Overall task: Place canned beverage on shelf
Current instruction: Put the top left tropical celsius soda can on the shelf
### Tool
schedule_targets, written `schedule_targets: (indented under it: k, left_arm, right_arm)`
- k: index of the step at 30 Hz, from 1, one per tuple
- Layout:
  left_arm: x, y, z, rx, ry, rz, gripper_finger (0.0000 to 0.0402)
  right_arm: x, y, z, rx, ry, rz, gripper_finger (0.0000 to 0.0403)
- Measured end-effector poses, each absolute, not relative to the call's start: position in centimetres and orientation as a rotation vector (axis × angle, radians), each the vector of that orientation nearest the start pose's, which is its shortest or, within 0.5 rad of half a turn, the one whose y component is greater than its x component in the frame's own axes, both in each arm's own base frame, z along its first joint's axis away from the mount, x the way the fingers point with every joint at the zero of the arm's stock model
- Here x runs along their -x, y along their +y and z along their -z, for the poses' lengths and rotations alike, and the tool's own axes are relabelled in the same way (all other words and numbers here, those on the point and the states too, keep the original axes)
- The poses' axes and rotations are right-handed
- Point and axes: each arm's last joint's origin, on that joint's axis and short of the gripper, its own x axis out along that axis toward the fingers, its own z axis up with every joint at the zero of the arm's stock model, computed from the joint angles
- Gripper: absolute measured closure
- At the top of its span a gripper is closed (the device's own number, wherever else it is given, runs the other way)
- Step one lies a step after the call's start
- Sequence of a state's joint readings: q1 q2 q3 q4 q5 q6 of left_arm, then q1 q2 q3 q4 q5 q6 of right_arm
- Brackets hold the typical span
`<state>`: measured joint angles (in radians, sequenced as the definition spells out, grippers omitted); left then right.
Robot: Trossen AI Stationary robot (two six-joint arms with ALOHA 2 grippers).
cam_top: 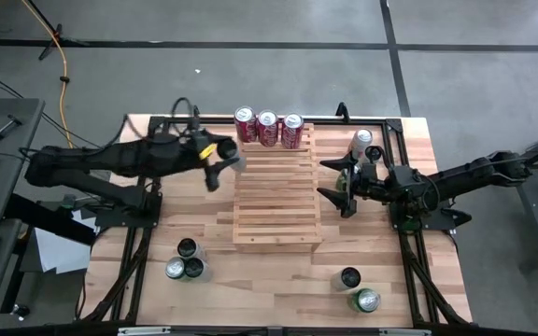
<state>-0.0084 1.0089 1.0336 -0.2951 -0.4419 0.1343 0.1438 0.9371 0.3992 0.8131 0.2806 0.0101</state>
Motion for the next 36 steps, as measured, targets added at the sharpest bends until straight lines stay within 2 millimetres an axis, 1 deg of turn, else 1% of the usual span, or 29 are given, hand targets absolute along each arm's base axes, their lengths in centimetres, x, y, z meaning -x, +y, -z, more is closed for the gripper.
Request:
schedule_targets:
  k: [4,7,16,25,28,31,36]
  left_arm:
    - [-22.9,2.5,-36.2,-0.181,0.297,-0.457,0.0164]
    - [-23.5,3.6,-35.8,-0.166,0.307,-0.444,0.0164]
    - [-23.8,5.9,-35.3,-0.104,0.317,-0.443,0.0164]
    - [-23.5,7.0,-35.2,-0.075,0.317,-0.469,0.0163]
    - [-23.7,7.1,-34.8,-0.072,0.335,-0.468,0.0147]
    - [-24.3,7.4,-34.3,-0.069,0.347,-0.469,0.0134]
    - [-25.7,7.8,-33.7,-0.070,0.340,-0.473,0.0130]
  right_arm:
    - [-19.6,2.0,-26.7,-0.067,-0.262,0.135,0.0037]
    - [-19.6,2.0,-26.7,-0.065,-0.252,0.135,0.0037]
    - [-19.6,2.0,-26.6,-0.064,-0.249,0.137,0.0037]
    - [-19.6,2.0,-26.6,-0.065,-0.249,0.136,0.0037]
    - [-19.6,2.0,-26.6,-0.065,-0.249,0.136,0.0037]
    - [-19.6,2.0,-26.6,-0.065,-0.249,0.136,0.0037]
    - [-19.6,2.0,-26.6,-0.065,-0.251,0.138,0.0037]
